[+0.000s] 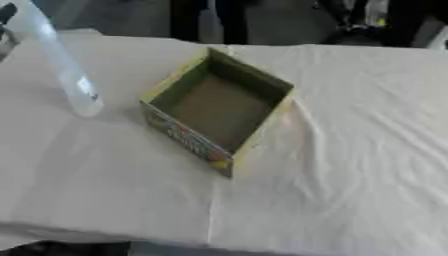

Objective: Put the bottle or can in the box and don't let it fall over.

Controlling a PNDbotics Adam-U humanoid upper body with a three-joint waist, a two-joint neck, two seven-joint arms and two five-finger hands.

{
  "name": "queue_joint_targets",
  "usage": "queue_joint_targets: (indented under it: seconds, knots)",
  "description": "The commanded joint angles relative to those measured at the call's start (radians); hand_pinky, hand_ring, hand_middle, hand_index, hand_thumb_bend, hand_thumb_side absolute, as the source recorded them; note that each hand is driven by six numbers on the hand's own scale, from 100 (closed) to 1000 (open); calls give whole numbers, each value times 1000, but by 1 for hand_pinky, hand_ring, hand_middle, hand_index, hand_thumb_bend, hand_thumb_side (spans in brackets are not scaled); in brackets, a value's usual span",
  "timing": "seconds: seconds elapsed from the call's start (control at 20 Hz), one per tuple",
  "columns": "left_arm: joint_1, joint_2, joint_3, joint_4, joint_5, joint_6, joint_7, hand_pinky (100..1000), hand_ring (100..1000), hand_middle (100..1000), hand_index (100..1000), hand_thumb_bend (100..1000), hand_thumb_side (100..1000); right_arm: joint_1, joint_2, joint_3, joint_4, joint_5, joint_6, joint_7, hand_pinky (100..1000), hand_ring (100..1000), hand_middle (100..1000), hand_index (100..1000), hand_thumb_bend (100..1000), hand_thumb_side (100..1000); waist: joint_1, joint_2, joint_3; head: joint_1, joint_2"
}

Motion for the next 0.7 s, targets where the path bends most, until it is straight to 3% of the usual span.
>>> queue_joint_targets:
  seconds: [0.05,0.15,0.35,0.55,0.7]
  knots:
    - [11,128,-14,78,-12,-71,-30,1000,1000,1000,900,542,678,-6,-33,-11,-23,10,-2,0,1000,1000,1000,1000,100,470,0,-5,-2,-2,-8]
    - [23,160,-25,149,-5,-106,-105,1000,1000,1000,897,500,686,-3,-33,-9,-23,14,1,4,1000,1000,1000,1000,100,470,0,-6,-3,-7,-10]
    - [26,186,-20,262,4,-146,-226,1000,1000,1000,888,537,718,1,-32,-8,-23,23,4,9,1000,1000,1000,1000,100,470,-1,-5,-4,-2,-18]
    - [17,199,-10,337,-34,-179,-232,1000,1000,1000,866,543,702,1,-31,-9,-23,25,4,6,1000,1000,1000,1000,100,470,0,-3,-5,-1,-24]
    - [6,202,-19,389,-27,-159,-225,1000,1000,1000,857,556,688,0,-31,-9,-23,25,6,4,1000,1000,1000,1000,100,470,0,-3,-6,-2,-26]
